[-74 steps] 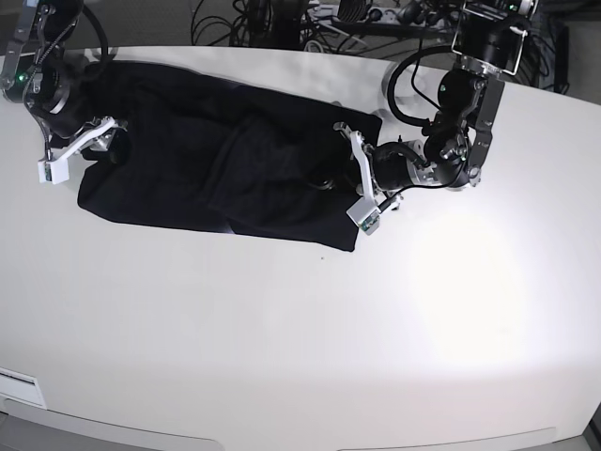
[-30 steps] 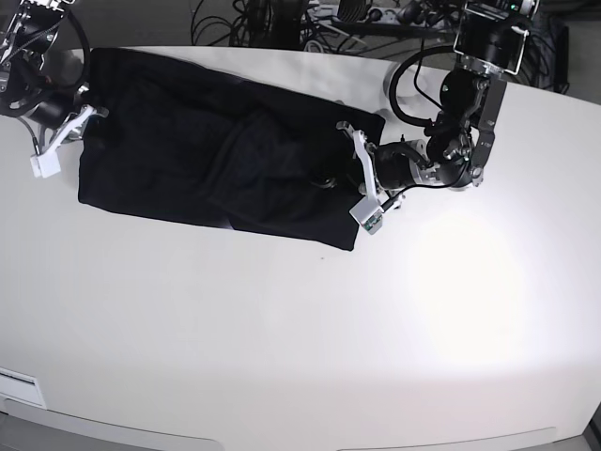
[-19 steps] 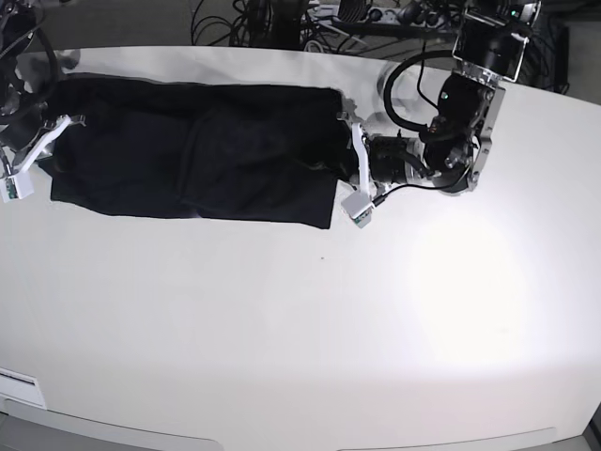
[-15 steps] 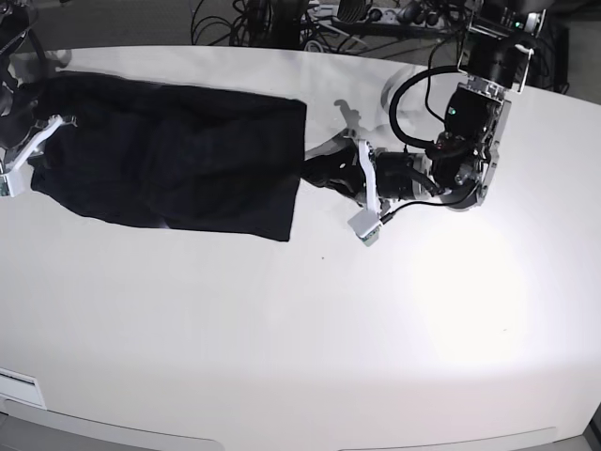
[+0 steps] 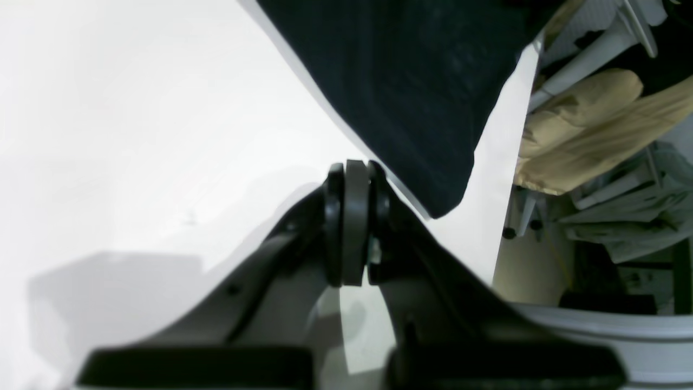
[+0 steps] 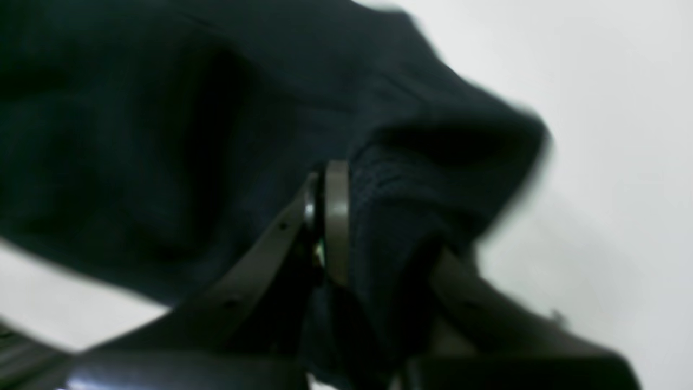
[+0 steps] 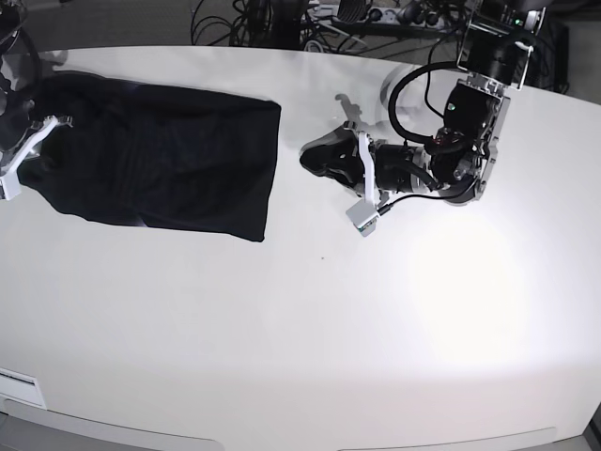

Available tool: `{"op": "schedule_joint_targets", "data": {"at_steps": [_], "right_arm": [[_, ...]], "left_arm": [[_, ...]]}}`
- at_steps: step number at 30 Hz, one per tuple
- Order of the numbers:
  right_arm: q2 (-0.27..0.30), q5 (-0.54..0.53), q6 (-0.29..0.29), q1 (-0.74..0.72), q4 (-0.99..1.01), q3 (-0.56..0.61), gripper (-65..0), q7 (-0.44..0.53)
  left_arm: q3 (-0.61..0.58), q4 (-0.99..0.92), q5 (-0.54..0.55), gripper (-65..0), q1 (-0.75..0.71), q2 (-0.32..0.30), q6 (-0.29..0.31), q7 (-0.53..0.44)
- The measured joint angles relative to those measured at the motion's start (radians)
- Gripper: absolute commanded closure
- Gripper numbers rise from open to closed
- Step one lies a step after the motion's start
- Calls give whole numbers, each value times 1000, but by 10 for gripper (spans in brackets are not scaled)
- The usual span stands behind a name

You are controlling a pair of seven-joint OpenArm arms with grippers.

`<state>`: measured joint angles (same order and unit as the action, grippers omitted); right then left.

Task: Fold the T-shirt properly
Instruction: 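Drag the folded bundle with the right gripper toward the left gripper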

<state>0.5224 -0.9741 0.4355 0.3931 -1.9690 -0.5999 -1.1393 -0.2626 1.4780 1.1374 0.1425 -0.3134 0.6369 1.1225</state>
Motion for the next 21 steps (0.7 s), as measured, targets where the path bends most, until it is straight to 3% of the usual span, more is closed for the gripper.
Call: {"op": "schedule_joint_targets", "data": {"at_steps": [4, 10, 18, 21], "right_arm": [[-34, -137, 55, 0, -59, 0, 0, -2], [-151, -254, 126, -6, -216, 0, 0, -5], [-213, -274, 147, -6, -340, 0, 0, -5], [-224, -244, 150, -6, -340, 27, 0, -5]], "left_arm": [[0, 0, -14, -26, -29, -3, 0, -5], [2, 8, -79, -24, -93, 0, 55, -47], [8, 19, -98, 0, -153, 0, 79, -79], [9, 19, -58, 0, -151, -3, 79, -63]]}}
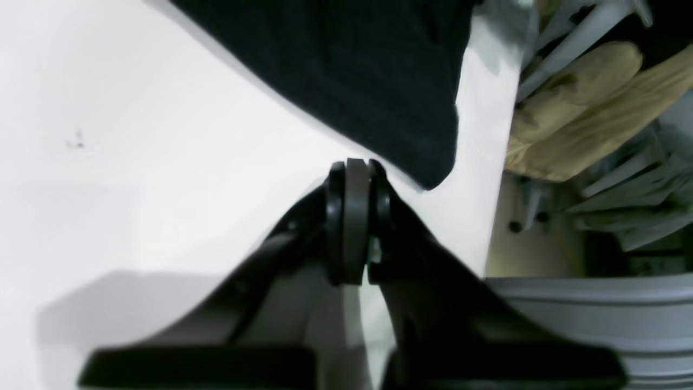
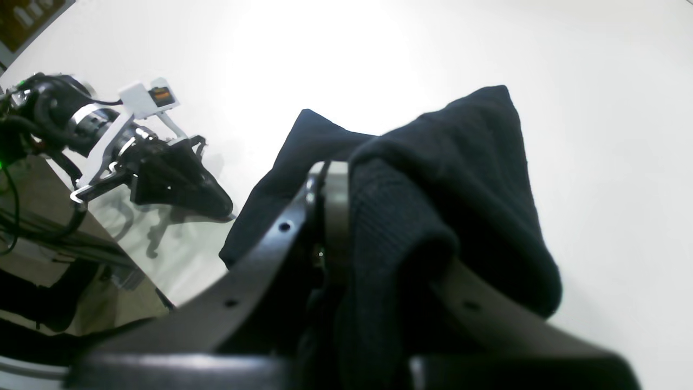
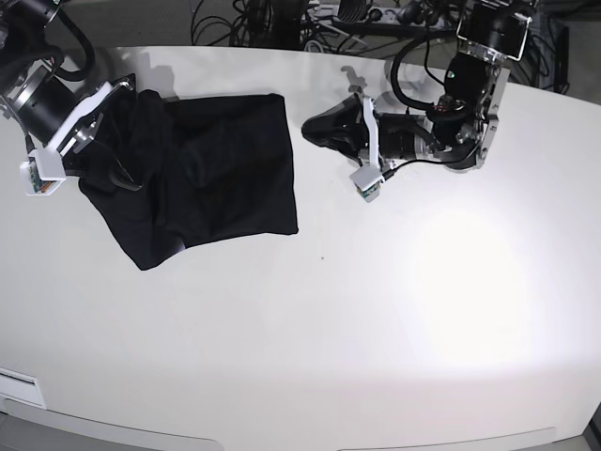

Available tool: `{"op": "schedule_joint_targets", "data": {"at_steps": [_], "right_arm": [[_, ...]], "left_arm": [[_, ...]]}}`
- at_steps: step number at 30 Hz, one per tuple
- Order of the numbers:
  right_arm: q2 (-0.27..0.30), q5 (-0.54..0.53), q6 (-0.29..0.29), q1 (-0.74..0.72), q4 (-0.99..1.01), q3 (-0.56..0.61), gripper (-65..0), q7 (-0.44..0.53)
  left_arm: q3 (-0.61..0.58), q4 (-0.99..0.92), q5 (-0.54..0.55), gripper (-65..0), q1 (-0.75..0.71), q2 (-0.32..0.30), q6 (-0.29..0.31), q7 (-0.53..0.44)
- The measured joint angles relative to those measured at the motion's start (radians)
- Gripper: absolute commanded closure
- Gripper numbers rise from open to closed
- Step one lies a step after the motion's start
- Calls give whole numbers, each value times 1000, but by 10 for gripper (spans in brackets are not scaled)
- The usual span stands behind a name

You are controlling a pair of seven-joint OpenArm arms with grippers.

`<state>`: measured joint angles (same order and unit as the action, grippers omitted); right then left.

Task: Fold the T-shirt properly
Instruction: 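Drag the folded bundle with the right gripper toward the left gripper, then lift and flip the bundle over with the right gripper, printed side up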

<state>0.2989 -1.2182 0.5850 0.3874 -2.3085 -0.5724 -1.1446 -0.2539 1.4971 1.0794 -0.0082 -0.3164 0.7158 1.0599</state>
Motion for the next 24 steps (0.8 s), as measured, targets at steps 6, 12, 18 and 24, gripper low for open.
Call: {"op": "schedule_joint_targets", "data": {"at_steps": [6, 12, 18, 24], "right_arm": [[0, 85, 24, 0, 0, 134, 0, 40], [-17, 158, 23, -6, 0, 267, 0, 87], [-74, 281, 27, -41, 0, 381, 0, 104], [-121, 330, 37, -51, 0, 454, 0, 110]], "left_arm": [[-3, 30, 40, 0, 35, 0, -25, 50], [-9, 94, 40, 0, 72, -6, -31, 63], [-7, 100, 59, 0, 70, -17, -30, 66], [108, 104, 132, 0, 72, -56, -31, 67]]}}
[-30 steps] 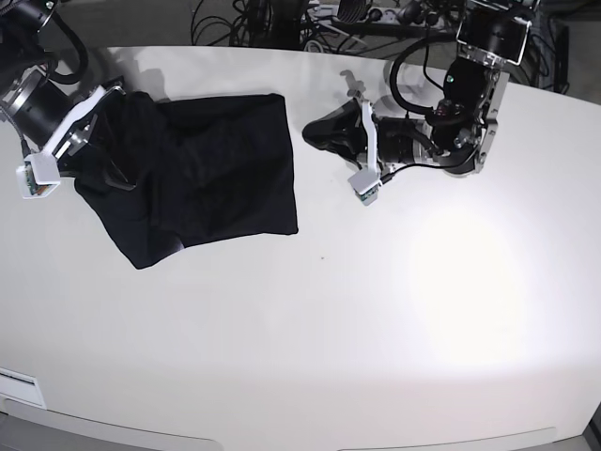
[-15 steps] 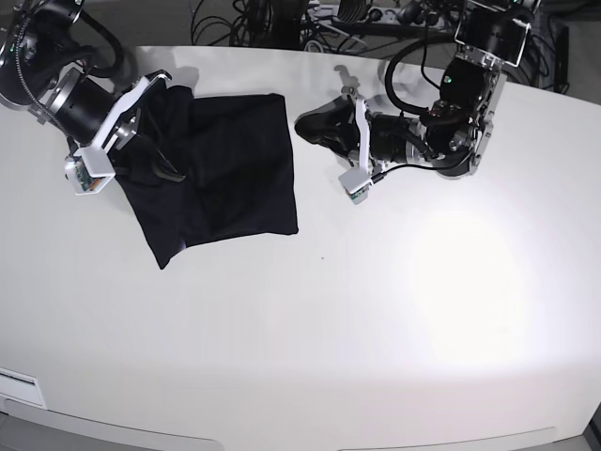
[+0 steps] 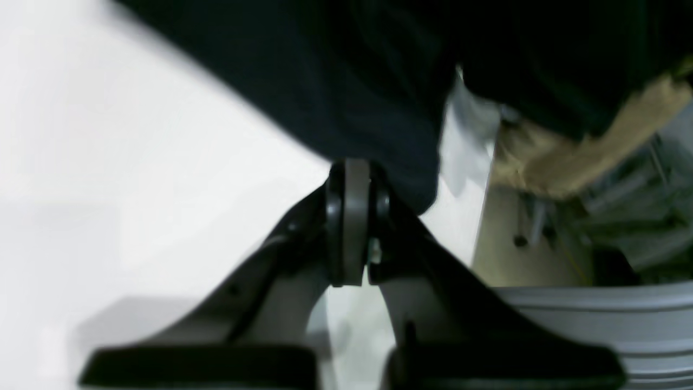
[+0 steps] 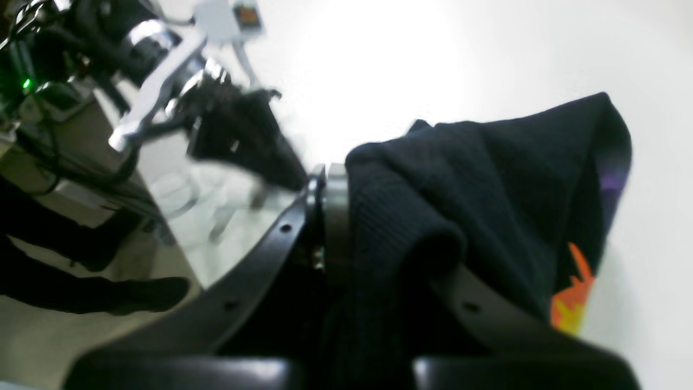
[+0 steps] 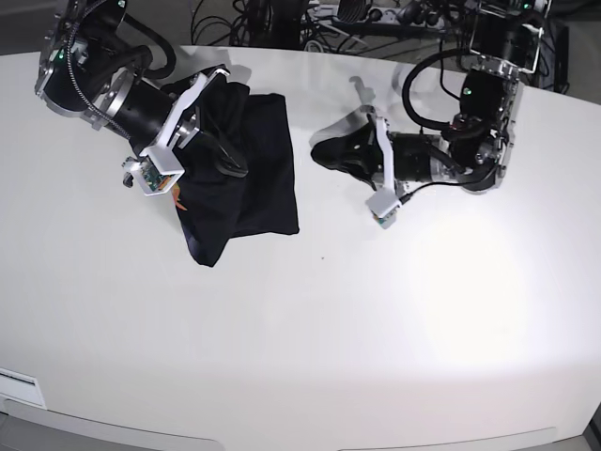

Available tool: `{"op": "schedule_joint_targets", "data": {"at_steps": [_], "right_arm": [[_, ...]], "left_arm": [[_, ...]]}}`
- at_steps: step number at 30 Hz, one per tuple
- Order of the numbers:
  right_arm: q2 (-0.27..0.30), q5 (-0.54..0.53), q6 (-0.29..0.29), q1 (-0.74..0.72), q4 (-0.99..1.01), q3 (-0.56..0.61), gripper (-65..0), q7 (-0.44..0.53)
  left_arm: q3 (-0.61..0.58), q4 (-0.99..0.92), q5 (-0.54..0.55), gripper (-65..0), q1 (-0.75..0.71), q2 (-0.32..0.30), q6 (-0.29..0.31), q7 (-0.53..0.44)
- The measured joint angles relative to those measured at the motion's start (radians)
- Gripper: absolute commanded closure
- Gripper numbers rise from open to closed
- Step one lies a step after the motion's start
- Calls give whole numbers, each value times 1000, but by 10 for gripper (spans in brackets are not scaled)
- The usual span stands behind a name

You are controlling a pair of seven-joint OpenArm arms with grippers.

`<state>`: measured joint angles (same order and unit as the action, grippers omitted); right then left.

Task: Fold the T-shirt properly
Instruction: 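Lift and flip the bundle over with the right gripper, printed side up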

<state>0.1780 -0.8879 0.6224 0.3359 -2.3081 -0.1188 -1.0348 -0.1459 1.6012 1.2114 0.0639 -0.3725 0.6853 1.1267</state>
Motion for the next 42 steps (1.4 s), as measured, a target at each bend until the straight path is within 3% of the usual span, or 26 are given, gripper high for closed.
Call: {"op": "schedule_joint_targets", "data": {"at_steps": [5, 8, 10, 11, 14, 17, 21, 23, 25, 27, 29, 30, 31, 37, 42], "right_arm": [[-16, 106, 2, 0, 1, 57, -15, 61], [-15, 109, -4, -3, 3, 97, -298, 72], [-16, 90, 34, -23, 4, 144, -345, 71], [-16, 46, 70, -41, 5, 170, -343, 56], [-15, -82, 71, -85, 4, 240, -343, -35], [-15, -72, 71, -105, 4, 261, -343, -54], [-12, 62, 71, -135, 4, 201, -337, -40], [5, 93, 71, -133, 4, 137, -227, 13], [16, 150, 52, -134, 4, 77, 0, 75], [21, 233, -52, -134, 4, 27, 0, 128], [23, 299, -106, -134, 4, -3, 0, 179], [29, 328, -111, -134, 5, -6, 0, 208], [38, 339, -116, -135, 13, -8, 0, 232], [61, 331, -80, -239, 268, 42, 0, 255], [60, 375, -80, -401, 539, 117, 0, 250]], "left_arm": [[132, 0, 62, 0, 0, -25, 0, -2], [167, 0, 61, 0, 0, -39, 0, 7], [171, 0, 62, 0, 0, -53, 0, 14], [172, 0, 61, 0, 0, -58, 0, 18], [172, 0, 62, 0, 0, -62, 0, 18], [172, 0, 61, 0, 0, -60, 0, 19], [172, 0, 61, 0, 0, -60, 0, 28], [172, 0, 62, 0, 0, -60, 0, 44], [172, 0, 61, 0, -2, -60, 0, 45], [172, 0, 64, 0, -3, -61, 0, 45], [172, 0, 173, 0, -3, -72, 3, 107], [172, 1, 256, 0, -2, -76, 5, 144], [172, 9, 265, 0, 0, -74, 5, 155], [123, 124, 248, 0, 8, -67, 4, 157], [-35, 181, 248, 0, 11, -66, 4, 159]]}}
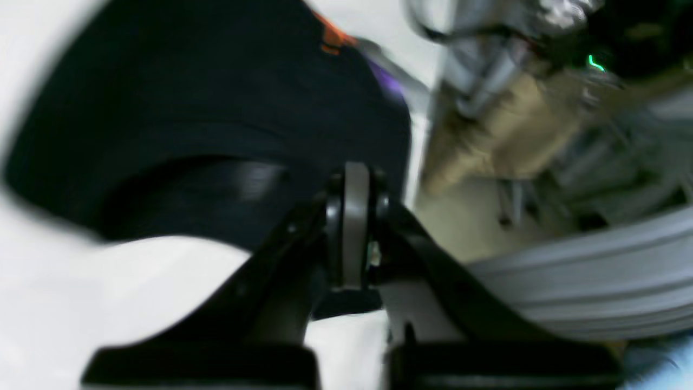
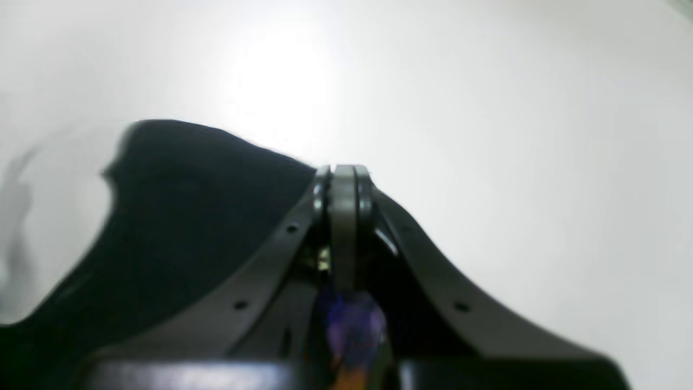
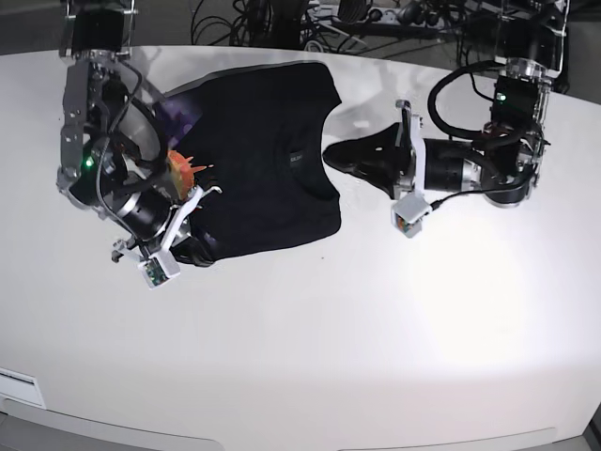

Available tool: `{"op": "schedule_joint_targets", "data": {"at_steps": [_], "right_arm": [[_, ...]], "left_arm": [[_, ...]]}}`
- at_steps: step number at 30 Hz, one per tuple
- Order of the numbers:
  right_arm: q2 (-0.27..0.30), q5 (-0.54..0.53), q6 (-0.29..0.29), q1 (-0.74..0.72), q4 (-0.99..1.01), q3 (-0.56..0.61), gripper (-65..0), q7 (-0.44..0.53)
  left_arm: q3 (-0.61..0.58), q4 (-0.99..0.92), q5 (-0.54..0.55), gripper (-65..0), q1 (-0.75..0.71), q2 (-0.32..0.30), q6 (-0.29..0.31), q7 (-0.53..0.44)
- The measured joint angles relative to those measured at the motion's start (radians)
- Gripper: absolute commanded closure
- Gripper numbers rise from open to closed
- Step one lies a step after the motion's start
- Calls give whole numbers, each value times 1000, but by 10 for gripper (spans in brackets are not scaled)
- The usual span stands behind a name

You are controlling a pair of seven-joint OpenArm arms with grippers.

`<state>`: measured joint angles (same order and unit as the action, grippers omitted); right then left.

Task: Fold the T-shirt properly
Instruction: 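Lift and flip the bundle over with the right gripper, printed side up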

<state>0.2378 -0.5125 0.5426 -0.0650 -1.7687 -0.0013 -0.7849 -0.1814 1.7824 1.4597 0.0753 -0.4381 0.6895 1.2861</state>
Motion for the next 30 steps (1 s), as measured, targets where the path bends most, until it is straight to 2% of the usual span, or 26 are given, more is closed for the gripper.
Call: {"op": "schedule_joint_targets", "data": {"at_steps": [4, 9, 13, 16, 21, 24, 30], "right_arm": [[3, -3, 19, -102, 128, 26, 0, -2], [8, -1, 46, -165, 259, 57, 0, -10], [45, -35, 50, -149, 270, 67, 0, -55], [99, -80, 51, -135, 270, 67, 0, -80], [165, -104, 53, -67, 241, 65, 0, -113], [198, -106, 24, 17, 187, 64, 0, -111], [213, -106, -19, 178, 39, 10, 0, -111]], "left_arm": [[-166, 2, -11, 0, -2, 26, 0, 4], [-330, -18, -314, 0, -3, 76, 4, -134], [-401, -43, -554, 0, 3, 109, 3, -222], [-422, -82, -655, 0, 34, 105, 6, -285], [-418, -165, -715, 0, 109, 88, 8, -372], [-420, -202, -737, 0, 143, 73, 23, -417], [-418, -277, -894, 0, 240, 40, 18, -546]]}}
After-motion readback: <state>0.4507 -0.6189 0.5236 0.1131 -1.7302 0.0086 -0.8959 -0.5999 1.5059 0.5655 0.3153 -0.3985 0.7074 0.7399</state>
